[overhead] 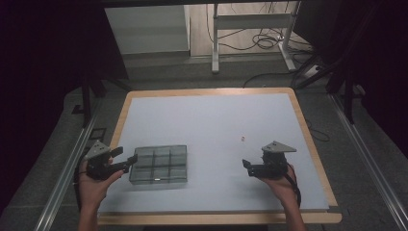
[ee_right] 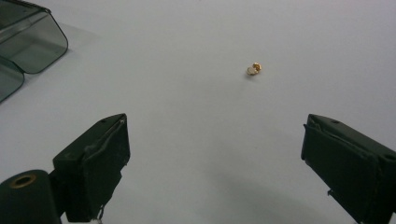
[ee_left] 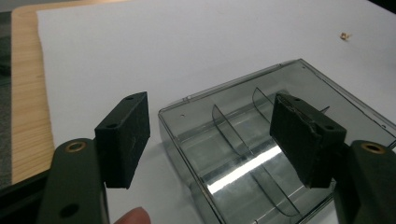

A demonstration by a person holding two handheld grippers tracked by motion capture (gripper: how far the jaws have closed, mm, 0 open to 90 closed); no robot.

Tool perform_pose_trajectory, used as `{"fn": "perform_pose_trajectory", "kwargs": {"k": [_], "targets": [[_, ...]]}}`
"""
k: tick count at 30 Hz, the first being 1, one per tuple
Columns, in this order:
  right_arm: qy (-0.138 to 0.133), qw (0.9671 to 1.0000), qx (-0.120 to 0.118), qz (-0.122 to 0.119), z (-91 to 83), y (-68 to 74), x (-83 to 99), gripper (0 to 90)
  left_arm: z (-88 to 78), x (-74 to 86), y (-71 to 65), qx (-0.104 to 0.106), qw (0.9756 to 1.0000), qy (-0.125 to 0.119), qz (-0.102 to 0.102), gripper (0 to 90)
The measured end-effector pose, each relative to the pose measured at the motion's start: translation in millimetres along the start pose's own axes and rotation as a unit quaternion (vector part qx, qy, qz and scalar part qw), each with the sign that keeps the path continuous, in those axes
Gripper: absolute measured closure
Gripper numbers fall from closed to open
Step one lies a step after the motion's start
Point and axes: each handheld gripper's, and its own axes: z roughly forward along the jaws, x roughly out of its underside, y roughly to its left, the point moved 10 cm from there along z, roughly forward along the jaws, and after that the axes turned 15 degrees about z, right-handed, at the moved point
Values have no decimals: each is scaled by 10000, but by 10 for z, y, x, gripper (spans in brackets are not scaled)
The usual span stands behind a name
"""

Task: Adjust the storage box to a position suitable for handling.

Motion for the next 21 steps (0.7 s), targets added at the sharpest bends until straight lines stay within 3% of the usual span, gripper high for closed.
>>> {"fn": "perform_pose_trajectory", "kwargs": {"k": [5, 14, 15, 19, 21], "targets": [[-9, 9999, 36, 94, -9, -84, 4, 83, 23, 2, -14, -2, 10000, 25, 36, 288], [-165, 9996, -96, 204, -134, -55, -44, 91, -77, -34, -50, 104, 9999, -29, 80, 318], [-200, 9993, -203, 227, -167, -16, -63, 99, -83, -27, -54, 129, 9999, -32, 80, 348], [-273, 9993, -174, 199, -206, -1, -93, 102, -84, -26, -29, 98, 9999, -51, 56, 437], [-287, 9992, -174, 233, -214, -22, -91, 106, -92, -28, -20, 127, 9999, -90, 31, 545]]}}
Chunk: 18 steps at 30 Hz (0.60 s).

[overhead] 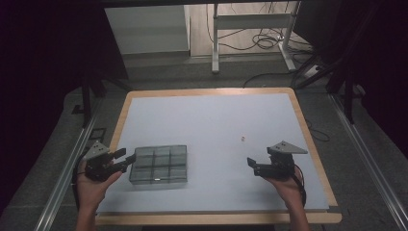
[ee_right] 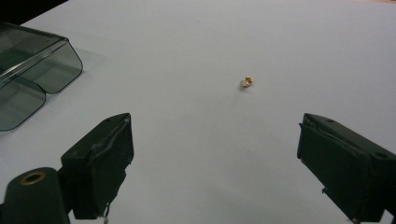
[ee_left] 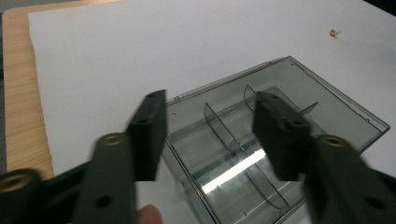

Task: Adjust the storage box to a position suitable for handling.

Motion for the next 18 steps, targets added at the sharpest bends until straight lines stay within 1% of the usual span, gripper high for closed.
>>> {"fn": "perform_pose_trajectory", "kwargs": {"k": [1, 2, 3, 4, 5, 6, 8, 12, 15, 18], "targets": [[0, 10000, 40, 7, 5, -33, 9, 106, -8, -5, -13, 221, 9997, -30, -135, 661], [0, 10000, 40, 7, 5, -33, 9, 106, -8, -5, -13, 221, 9997, -30, -135, 715], [9, 10000, 64, 13, 4, -49, 13, 106, -14, -10, -14, 313, 9993, -51, -196, 715], [17, 10000, 68, 26, 2, -56, 18, 106, -21, -14, -14, 352, 9992, -63, -204, 771], [24, 10000, 40, 28, -9, -53, 19, 106, -32, -9, -11, 348, 9992, -63, -164, 846], [28, 10000, 16, 21, -15, -43, 17, 106, -37, -3, -7, 329, 9993, -47, -144, 869], [24, 10000, 5, 14, -20, -30, 13, 106, -44, 2, -2, 312, 9994, -38, -132, 895], [32, 10000, -9, 14, -16, -22, 21, 106, -65, 7, 16, 274, 9996, -35, -103, 899], [65, 10000, 18, 19, -14, -28, 39, 106, -65, 30, 51, 229, 9997, 31, -128, 899], [98, 9999, -31, 46, -18, -19, 53, 106, -67, 75, 119, 173, 9996, 84, -196, 900]]}}
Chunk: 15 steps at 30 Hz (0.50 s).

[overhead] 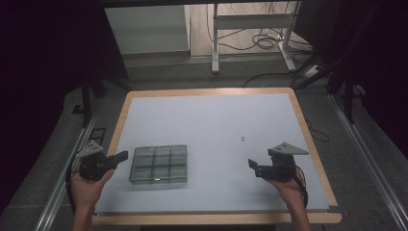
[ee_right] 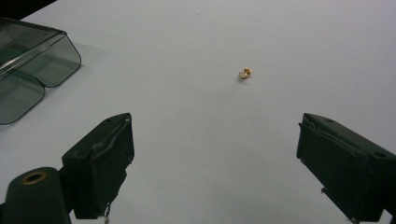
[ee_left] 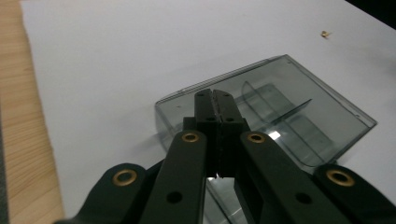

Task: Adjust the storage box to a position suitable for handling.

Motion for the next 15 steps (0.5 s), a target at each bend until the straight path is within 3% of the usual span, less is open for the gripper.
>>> {"fn": "perform_pose_trajectory", "kwargs": {"k": [7, 15], "targets": [[42, 10000, 9, 38, 22, -8, 25, 106, 31, 110, 93, -21, 9999, 140, -27, 900], [68, 10000, 53, -6, 41, 3, 46, 106, 141, 290, 159, -34, 9989, 416, -233, 900]]}}
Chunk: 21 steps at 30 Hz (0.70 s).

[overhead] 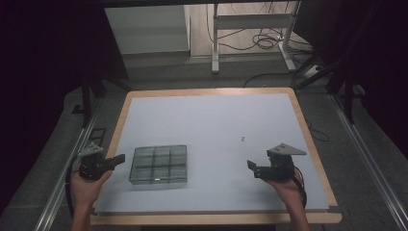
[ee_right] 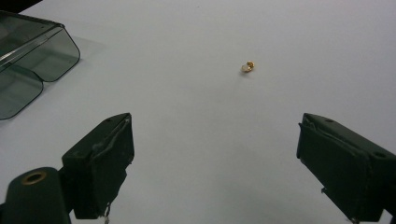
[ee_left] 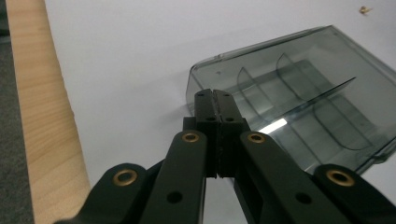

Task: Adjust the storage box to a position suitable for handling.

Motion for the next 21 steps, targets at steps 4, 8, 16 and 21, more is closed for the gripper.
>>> {"fn": "perform_pose_trajectory", "kwargs": {"k": [4, 8, 16, 21], "targets": [[34, 10000, -17, -21, 17, 9, 14, 106, 88, 107, 15, 36, 9998, 173, -88, 900], [85, 9999, -23, -59, 49, 26, 34, 106, 145, 169, 24, 81, 9995, 268, -136, 900], [154, 9998, 31, -83, 85, 17, 65, 106, 255, 270, -33, 326, 9982, 469, -173, 900], [198, 9997, 22, -125, 107, 24, 81, 106, 304, 319, -98, 507, 9972, 516, -203, 900]]}}
